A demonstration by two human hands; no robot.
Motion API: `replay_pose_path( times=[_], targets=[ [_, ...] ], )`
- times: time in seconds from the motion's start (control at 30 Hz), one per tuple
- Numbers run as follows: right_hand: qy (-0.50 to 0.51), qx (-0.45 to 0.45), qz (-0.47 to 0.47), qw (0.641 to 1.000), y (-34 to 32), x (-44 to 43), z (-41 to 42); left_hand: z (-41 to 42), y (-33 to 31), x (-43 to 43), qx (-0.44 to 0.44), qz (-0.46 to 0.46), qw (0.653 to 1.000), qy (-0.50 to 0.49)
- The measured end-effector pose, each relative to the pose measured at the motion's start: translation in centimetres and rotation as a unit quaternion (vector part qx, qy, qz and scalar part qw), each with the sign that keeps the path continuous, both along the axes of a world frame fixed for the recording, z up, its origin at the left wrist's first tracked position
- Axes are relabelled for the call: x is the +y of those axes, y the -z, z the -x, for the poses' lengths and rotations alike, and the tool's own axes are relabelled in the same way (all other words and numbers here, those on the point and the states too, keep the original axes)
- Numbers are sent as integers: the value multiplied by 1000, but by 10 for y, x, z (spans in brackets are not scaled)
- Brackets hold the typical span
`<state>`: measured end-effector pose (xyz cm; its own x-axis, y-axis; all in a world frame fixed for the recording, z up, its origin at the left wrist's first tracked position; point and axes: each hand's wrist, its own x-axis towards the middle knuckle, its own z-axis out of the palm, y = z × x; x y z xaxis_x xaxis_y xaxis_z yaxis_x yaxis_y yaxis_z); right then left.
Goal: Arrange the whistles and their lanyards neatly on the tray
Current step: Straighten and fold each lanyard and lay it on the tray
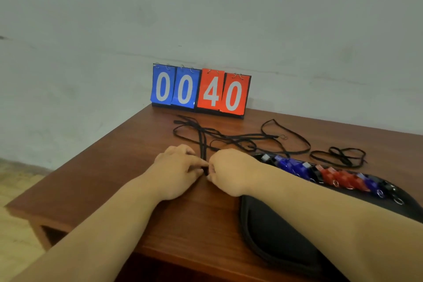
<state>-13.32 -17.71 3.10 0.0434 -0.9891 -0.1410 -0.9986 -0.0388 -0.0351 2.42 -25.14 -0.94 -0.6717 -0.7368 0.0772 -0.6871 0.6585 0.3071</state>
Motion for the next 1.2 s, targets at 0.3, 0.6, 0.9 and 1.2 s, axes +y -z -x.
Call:
replay_pose_path(
  times=[0.3, 0.6, 0.9, 1.2],
  targets=[
    [-7, 4, 30, 1000, -28, 20, 3, -2, 0, 4, 80, -14, 997, 5],
    [2, -9, 60, 998, -50, 54, 24, 7, -4, 17, 87, 57, 994, -25],
    [31, -34, 90, 995, -62, 89, 59, 8, -12, 43, 121, 147, 981, -32],
    [115, -25, 94, 989, -56, 119, 151, -15, -20, 45, 168, 4, 982, -90]
  ],
)
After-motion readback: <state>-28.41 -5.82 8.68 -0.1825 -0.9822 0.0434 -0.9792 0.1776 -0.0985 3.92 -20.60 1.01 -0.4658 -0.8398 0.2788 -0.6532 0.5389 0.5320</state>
